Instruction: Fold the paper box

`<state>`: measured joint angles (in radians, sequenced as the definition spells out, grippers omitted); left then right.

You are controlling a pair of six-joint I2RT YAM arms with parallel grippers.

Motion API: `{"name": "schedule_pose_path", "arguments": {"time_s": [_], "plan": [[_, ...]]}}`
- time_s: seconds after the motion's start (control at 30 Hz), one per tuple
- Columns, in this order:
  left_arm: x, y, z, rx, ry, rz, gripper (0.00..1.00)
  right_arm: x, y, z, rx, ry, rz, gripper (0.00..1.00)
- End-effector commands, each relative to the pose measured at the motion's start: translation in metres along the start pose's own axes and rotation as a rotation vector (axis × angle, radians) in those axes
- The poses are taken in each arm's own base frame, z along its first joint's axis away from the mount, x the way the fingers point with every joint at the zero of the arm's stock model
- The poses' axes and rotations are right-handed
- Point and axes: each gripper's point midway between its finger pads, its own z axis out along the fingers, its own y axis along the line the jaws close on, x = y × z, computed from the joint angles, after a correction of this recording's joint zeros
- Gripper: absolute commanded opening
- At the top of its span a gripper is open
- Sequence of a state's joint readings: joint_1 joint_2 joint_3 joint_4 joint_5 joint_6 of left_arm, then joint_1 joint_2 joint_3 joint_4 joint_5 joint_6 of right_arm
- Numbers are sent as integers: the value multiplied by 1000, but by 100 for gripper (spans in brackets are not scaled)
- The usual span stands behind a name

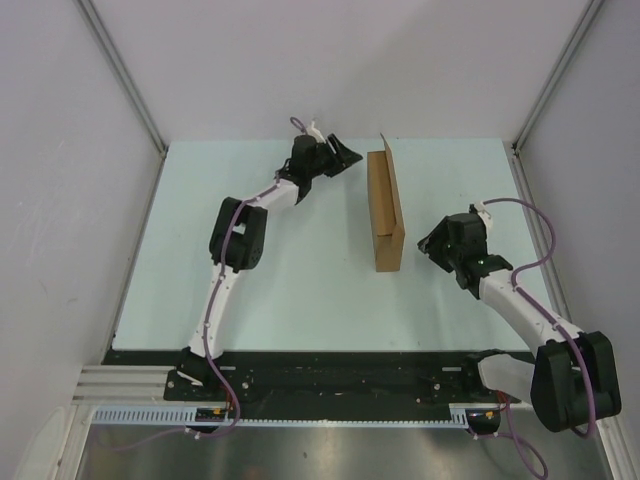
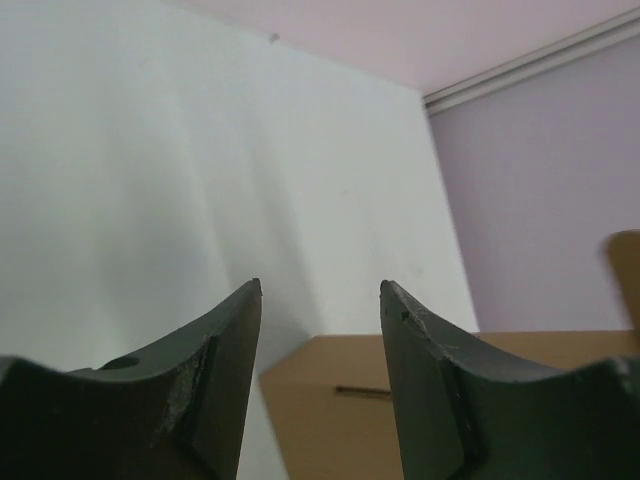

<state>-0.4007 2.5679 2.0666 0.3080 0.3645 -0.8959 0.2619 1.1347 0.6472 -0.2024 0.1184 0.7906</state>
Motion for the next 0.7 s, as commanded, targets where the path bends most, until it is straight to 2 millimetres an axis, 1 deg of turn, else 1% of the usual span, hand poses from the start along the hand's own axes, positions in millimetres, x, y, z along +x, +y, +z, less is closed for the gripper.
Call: {"name": "schedule_pose_path", "arguments": {"time_s": [0.0,0.03,0.07,0.1,0.13,0.17,0.2,0.27,0.3,0.37,0.4,0.43,0.47,0.53,0.67], "plan": [[-19,8,-15,-79,-45,47,56,-41,24,-5,-60,-109,42,55],[-22,8,-15,-76,-45,45,56,-40,24,-8,-63,-106,29,57],[-23,9,-16,-69,-29,38,56,-33,18,-9,-43,-79,25,58],[-19,15,-15,-70,-14,24,56,-28,16,-11,-44,-60,19,59],[-20,11,-14,-53,-5,21,56,-21,13,-13,-39,-38,16,61],[-17,8,-14,-33,12,16,56,-11,11,-15,-46,-4,18,62],[-13,9,-12,-23,28,1,57,0,4,-16,-44,19,18,63],[-11,2,-11,19,46,-5,58,16,2,-19,-48,52,18,66],[-7,5,-9,22,54,-23,59,26,-4,-20,-39,66,18,66],[-7,-2,-7,52,58,-27,62,39,1,-20,-61,86,25,67],[-1,-1,-5,65,78,-45,67,41,4,-19,-70,87,25,67],[-1,-10,-2,93,82,-40,68,45,5,-18,-70,96,19,67],[4,-8,0,101,94,-47,68,47,14,-17,-97,94,14,67],[7,-21,4,134,109,-33,69,49,20,-14,-113,102,26,66],[14,-24,6,139,115,-5,71,49,21,-14,-110,100,26,67]]}}
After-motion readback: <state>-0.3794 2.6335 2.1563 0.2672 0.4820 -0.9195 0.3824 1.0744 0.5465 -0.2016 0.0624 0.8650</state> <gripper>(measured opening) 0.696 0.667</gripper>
